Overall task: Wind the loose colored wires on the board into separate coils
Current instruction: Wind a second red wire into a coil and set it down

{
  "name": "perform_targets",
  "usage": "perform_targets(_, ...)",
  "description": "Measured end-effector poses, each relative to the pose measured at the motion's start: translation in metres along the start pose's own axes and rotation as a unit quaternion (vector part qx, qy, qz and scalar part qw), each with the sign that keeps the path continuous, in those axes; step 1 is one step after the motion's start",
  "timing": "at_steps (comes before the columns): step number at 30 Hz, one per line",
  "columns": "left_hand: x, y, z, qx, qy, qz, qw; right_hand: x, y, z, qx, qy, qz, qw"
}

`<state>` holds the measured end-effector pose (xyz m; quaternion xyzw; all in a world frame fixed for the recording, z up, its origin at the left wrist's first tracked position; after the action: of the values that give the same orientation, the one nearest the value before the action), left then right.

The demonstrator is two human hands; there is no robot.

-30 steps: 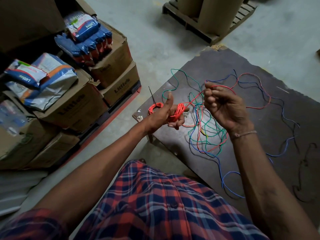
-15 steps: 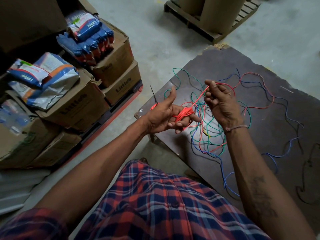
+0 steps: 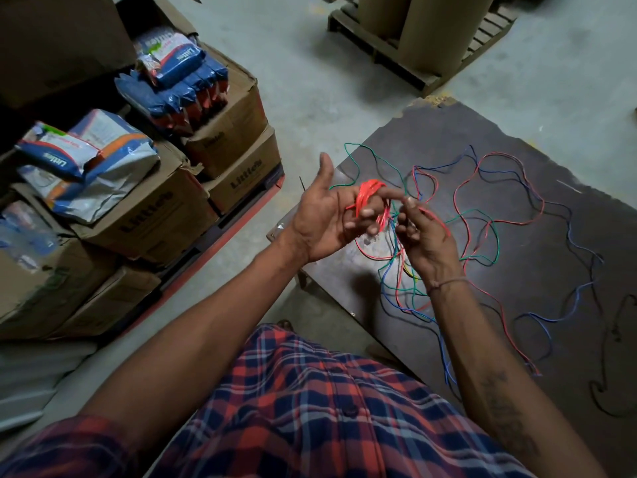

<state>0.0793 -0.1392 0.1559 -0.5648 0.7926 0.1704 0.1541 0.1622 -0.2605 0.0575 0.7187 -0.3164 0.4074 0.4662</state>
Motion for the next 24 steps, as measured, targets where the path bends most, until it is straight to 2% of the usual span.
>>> perform_targets(2,-0.011,-0.001,0.007,-0.017,0.085,-0.057,0.995,-0.001,0.013,-0.002,-0.033,0.080,0.027,0.996)
perform_targets(4,-0.021,0.000,0.020,-0.052,0.131,-0.113,0.983,0.011,0.028,-0.008,-0.070,0.206,0.101,0.971)
perform_targets(6,-0.027,0.000,0.028,-0.082,0.158,-0.158,0.971,0.033,0.049,-0.020,-0.108,0.318,0.210,0.918)
perform_targets(8,-0.029,-0.001,0.031,-0.094,0.197,-0.193,0.957,0.053,0.070,-0.036,-0.143,0.412,0.322,0.840)
perform_targets(9,-0.029,-0.001,0.030,-0.093,0.211,-0.203,0.952,0.061,0.079,-0.045,-0.152,0.443,0.359,0.807)
perform_targets(11,-0.028,-0.003,0.026,-0.082,0.216,-0.208,0.950,0.071,0.089,-0.056,-0.166,0.471,0.393,0.772)
perform_targets(14,-0.027,-0.005,0.019,-0.082,0.193,-0.199,0.957,0.088,0.101,-0.065,-0.178,0.468,0.427,0.752)
perform_targets(20,-0.017,-0.005,0.016,-0.140,0.098,-0.159,0.972,0.113,0.106,-0.078,-0.170,0.504,0.468,0.706)
perform_targets(24,-0.009,-0.004,0.019,-0.178,0.040,-0.150,0.972,0.116,0.099,-0.080,-0.152,0.494,0.447,0.730)
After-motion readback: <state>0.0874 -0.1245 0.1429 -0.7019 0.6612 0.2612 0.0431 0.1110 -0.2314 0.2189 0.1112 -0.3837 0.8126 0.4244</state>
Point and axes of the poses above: each hand's wrist, its own y-axis away from the middle knuckle, its own z-axis out of the back of the hand, x = y × z, the point moved 9 cm from there along -y, towards the middle knuckle, and after that the axes turned 13 degrees about y, right-handed, at the moved point
